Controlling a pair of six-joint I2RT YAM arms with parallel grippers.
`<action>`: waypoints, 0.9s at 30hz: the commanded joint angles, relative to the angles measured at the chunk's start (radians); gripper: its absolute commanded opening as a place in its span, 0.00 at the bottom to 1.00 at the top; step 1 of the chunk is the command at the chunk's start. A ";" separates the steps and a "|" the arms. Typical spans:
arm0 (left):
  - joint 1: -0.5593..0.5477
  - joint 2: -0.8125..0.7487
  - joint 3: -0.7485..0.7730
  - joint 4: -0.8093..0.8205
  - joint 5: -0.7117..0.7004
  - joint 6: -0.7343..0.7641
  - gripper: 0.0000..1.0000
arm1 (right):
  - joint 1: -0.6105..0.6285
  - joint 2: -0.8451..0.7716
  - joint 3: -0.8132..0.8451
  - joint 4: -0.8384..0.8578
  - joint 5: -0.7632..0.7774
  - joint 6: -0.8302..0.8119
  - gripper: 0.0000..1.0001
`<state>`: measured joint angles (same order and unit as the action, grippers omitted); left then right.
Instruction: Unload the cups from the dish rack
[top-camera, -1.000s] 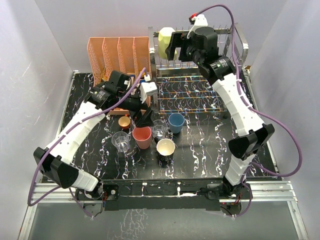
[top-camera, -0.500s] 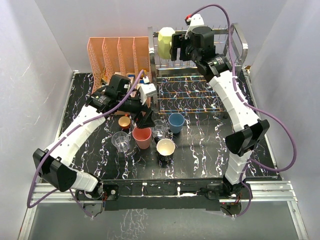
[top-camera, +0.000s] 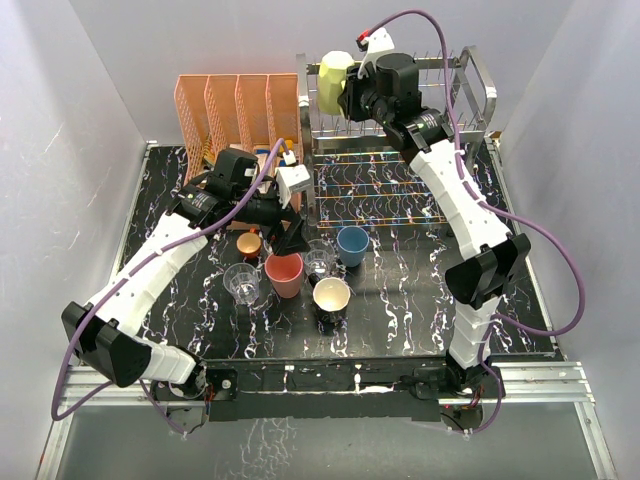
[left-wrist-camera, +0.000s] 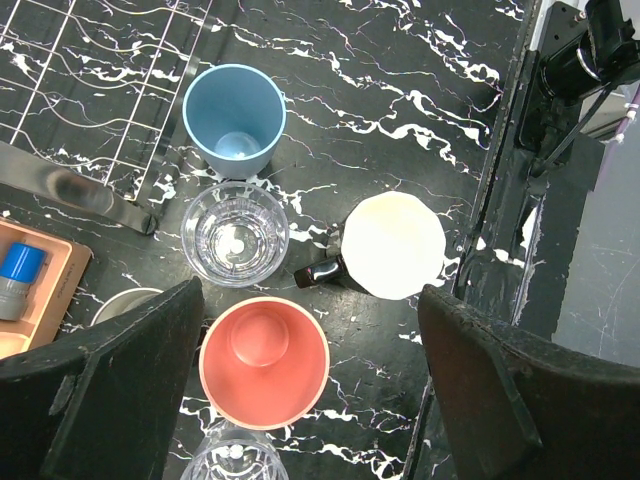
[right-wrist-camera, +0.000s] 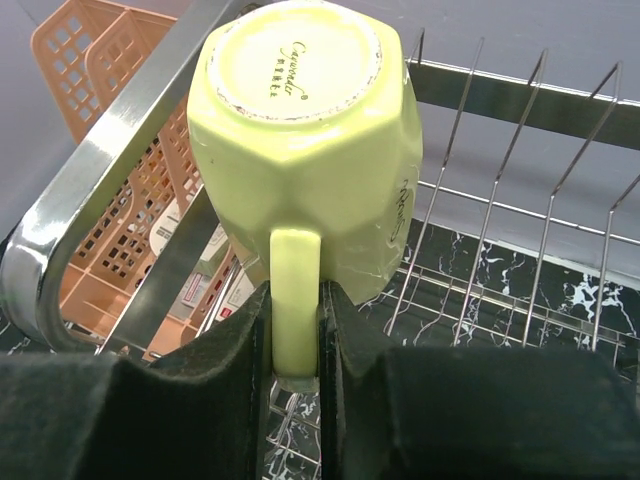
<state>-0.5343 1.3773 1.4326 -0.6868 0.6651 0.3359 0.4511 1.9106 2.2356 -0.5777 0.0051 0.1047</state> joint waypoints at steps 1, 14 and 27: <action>-0.002 -0.041 0.007 0.009 0.011 -0.005 0.85 | 0.004 -0.030 0.005 0.049 0.005 -0.019 0.13; -0.002 -0.054 0.046 0.100 -0.060 -0.038 0.87 | 0.004 -0.151 -0.068 0.246 0.089 0.039 0.08; -0.002 -0.070 0.060 0.310 -0.249 -0.037 0.87 | -0.051 -0.247 -0.149 0.279 0.054 0.160 0.08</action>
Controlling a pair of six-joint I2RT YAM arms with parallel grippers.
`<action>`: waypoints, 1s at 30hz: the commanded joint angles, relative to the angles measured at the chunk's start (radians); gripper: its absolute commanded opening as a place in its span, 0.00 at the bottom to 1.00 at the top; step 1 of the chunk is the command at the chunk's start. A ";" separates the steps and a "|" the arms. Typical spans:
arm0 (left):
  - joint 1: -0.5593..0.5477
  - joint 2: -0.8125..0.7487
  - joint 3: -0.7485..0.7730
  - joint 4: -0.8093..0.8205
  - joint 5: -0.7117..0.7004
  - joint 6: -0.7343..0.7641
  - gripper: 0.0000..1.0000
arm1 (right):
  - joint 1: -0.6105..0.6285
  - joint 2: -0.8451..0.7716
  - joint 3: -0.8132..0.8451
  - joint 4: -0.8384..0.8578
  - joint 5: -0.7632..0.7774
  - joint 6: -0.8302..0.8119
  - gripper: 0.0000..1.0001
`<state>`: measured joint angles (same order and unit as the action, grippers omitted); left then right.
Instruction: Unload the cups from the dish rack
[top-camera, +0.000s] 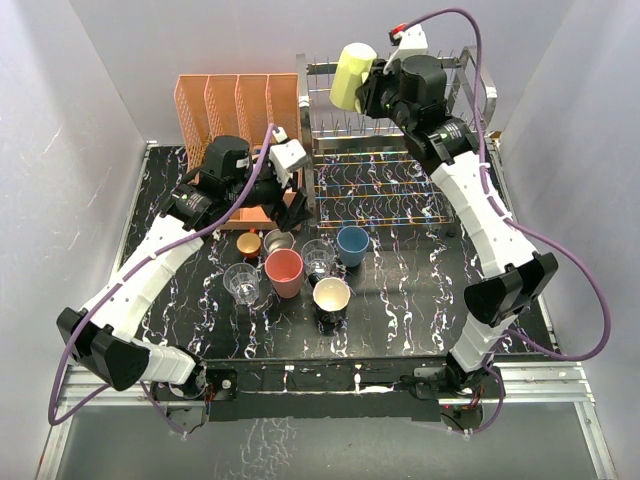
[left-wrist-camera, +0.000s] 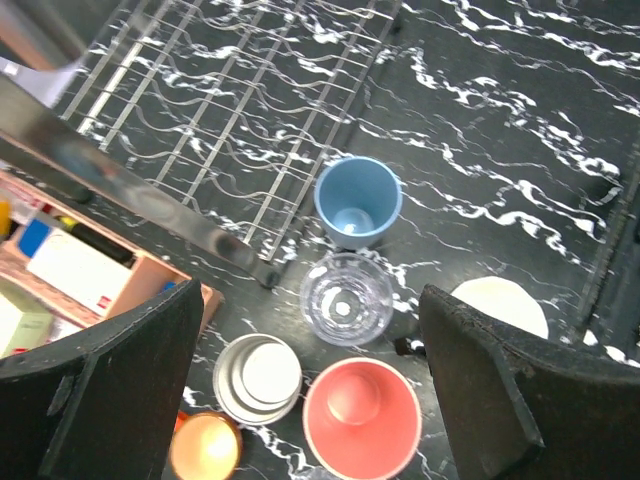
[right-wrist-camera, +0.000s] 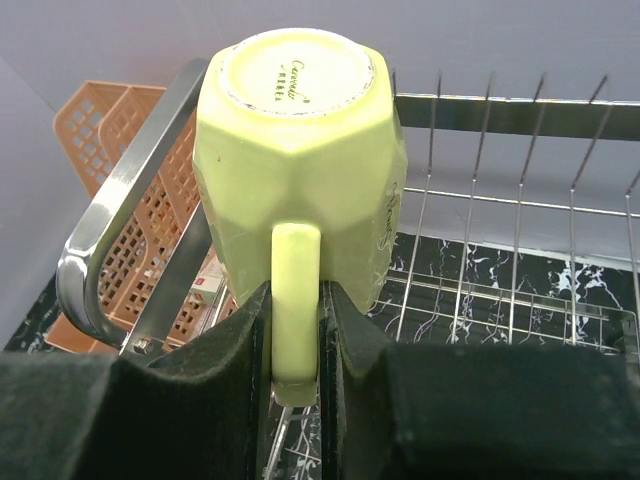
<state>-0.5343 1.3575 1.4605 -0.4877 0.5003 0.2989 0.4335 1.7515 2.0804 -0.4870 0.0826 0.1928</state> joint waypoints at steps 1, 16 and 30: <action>-0.002 -0.050 0.032 0.133 -0.104 0.006 0.87 | -0.042 -0.090 0.001 0.190 -0.040 0.094 0.08; -0.002 -0.007 0.012 0.593 -0.190 0.283 0.86 | -0.067 -0.175 0.009 0.217 -0.168 0.218 0.08; -0.003 0.036 -0.019 0.862 -0.081 0.449 0.85 | -0.069 -0.420 -0.209 0.246 -0.292 0.346 0.08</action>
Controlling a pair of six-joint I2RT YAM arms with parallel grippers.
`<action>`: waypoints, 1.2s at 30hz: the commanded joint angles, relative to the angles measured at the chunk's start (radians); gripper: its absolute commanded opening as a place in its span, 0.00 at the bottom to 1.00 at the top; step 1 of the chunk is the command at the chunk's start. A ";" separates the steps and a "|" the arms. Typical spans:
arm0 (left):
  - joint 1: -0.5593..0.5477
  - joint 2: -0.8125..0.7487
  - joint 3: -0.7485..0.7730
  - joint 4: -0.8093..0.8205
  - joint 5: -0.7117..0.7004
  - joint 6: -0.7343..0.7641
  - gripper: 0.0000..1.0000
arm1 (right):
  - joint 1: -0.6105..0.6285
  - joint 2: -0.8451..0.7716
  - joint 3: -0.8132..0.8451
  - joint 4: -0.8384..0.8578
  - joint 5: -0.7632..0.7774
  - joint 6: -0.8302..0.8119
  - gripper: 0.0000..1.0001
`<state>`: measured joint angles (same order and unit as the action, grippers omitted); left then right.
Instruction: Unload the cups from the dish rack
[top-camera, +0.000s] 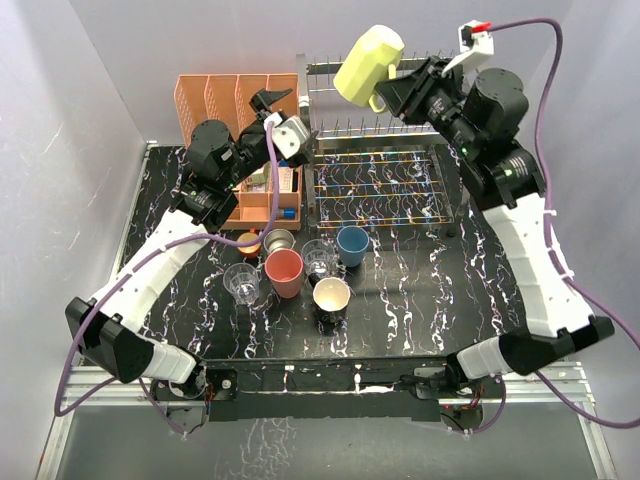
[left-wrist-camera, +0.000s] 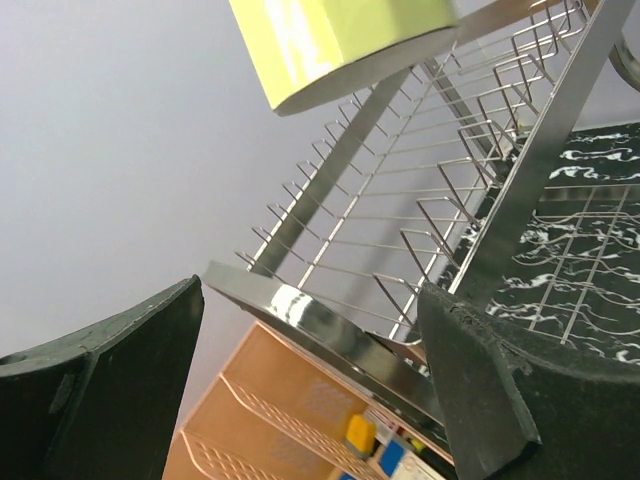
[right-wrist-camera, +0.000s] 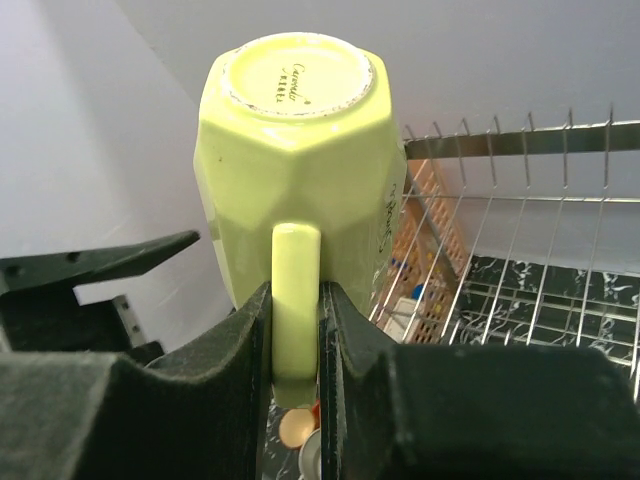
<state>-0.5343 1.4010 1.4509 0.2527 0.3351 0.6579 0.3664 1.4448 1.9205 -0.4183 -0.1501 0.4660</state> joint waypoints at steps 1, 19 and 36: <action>-0.003 -0.004 -0.010 0.136 0.097 0.105 0.85 | -0.001 -0.136 -0.079 0.180 -0.070 0.089 0.07; -0.180 0.001 -0.050 0.050 0.253 0.460 0.80 | -0.001 -0.548 -0.743 0.363 -0.189 0.630 0.08; -0.280 0.011 -0.135 0.012 0.213 0.495 0.20 | -0.002 -0.741 -1.059 0.459 -0.294 0.970 0.08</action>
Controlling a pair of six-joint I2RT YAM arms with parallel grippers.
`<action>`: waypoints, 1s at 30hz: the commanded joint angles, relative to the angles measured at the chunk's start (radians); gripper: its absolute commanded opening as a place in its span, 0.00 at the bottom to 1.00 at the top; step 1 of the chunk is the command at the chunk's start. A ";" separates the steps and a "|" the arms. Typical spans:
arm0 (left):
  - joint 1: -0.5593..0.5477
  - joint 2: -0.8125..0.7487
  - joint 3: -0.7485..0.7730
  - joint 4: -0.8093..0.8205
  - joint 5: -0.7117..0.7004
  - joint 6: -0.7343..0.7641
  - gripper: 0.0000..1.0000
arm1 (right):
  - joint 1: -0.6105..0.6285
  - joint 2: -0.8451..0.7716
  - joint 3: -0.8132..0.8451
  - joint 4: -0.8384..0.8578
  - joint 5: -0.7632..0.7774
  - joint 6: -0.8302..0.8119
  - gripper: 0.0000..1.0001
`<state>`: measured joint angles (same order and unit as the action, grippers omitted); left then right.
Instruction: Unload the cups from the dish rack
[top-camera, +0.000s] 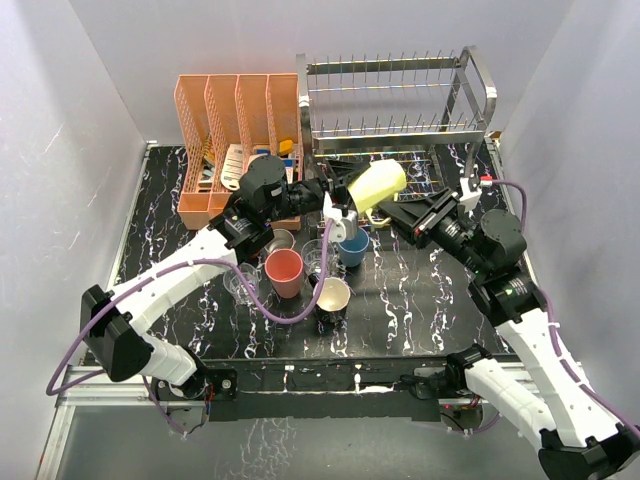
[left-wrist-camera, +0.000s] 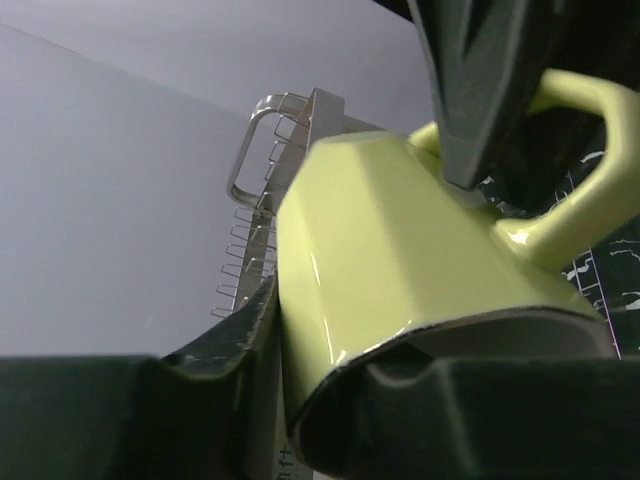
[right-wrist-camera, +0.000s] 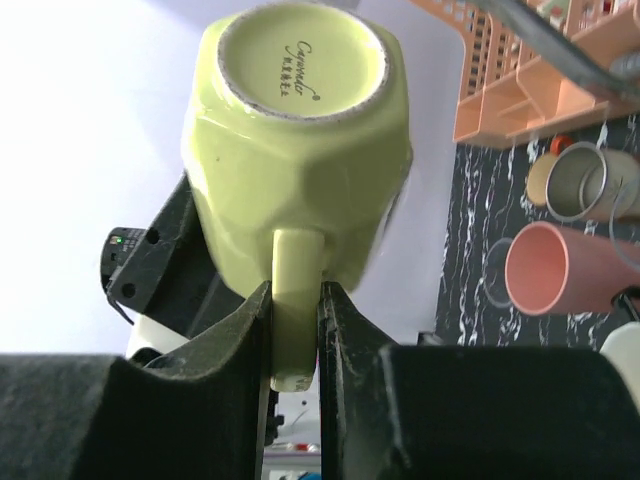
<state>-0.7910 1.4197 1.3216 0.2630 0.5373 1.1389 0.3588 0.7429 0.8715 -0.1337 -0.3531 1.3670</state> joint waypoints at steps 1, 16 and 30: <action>-0.032 -0.004 -0.005 -0.010 0.009 0.015 0.15 | 0.006 -0.039 -0.021 0.175 -0.107 0.072 0.08; -0.092 0.113 0.136 -0.336 -0.038 -0.037 0.00 | 0.006 -0.084 -0.008 -0.239 0.017 -0.235 0.96; -0.104 0.307 0.405 -0.614 -0.066 -0.191 0.00 | 0.007 -0.256 -0.022 -0.795 0.630 -0.422 0.98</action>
<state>-0.8833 1.7386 1.6001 -0.3172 0.4400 0.9905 0.3645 0.5110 0.8177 -0.8146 0.0818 0.9764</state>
